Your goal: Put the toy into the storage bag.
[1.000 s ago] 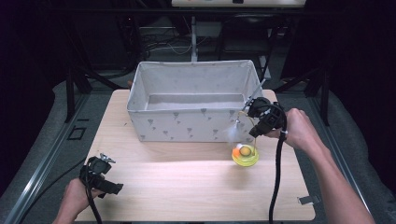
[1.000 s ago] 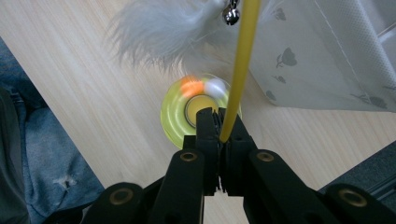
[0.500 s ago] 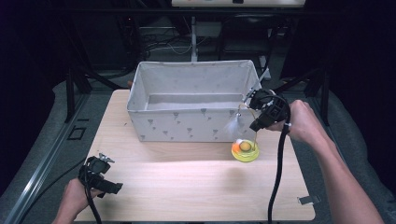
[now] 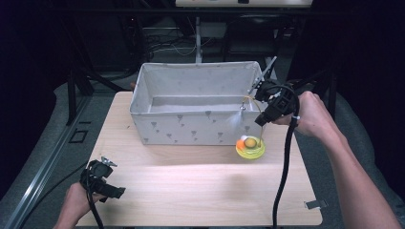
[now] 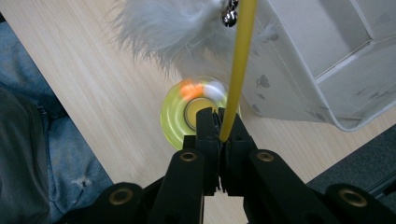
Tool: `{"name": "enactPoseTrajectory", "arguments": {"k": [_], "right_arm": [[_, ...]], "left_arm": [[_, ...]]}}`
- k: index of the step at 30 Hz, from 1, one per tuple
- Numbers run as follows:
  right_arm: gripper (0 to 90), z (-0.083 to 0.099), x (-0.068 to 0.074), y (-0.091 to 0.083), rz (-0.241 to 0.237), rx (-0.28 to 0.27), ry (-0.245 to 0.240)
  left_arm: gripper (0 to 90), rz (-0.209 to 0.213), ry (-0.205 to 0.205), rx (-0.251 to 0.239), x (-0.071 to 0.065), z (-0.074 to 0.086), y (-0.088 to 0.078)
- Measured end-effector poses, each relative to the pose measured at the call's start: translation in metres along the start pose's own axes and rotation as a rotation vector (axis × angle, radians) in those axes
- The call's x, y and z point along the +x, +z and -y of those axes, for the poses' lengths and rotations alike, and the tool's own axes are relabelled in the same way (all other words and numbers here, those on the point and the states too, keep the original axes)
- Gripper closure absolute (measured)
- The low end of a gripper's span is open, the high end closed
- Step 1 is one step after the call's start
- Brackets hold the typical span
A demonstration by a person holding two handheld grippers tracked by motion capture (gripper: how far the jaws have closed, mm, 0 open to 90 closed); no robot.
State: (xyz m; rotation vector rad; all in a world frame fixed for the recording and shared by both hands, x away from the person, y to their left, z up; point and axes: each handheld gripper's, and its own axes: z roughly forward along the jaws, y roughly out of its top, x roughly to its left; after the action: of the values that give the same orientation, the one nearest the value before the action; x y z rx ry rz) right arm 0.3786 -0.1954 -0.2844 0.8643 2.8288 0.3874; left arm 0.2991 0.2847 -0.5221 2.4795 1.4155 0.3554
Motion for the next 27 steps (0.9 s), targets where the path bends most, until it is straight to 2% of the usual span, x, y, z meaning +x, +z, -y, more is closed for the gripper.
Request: {"name": "enactPoseTrajectory", "arguments": {"k": [2,17,22,27], "right_arm": [[87.6,-0.001,0.000,-0.002,-0.001,-0.012,0.010],[87.5,-0.008,-0.008,-0.023,0.017,-0.007,0.016],[87.5,-0.009,-0.009,-0.030,0.014,-0.028,0.026],[87.5,-0.013,-0.012,-0.037,0.022,-0.022,0.015]], "left_arm": [[3.7,0.000,0.003,0.004,0.000,0.000,0.001],[3.4,0.001,-0.004,0.002,0.000,0.000,0.001],[3.3,0.001,-0.004,0.005,0.000,-0.001,0.001],[3.1,0.002,0.003,0.010,-0.001,-0.001,0.002]]}}
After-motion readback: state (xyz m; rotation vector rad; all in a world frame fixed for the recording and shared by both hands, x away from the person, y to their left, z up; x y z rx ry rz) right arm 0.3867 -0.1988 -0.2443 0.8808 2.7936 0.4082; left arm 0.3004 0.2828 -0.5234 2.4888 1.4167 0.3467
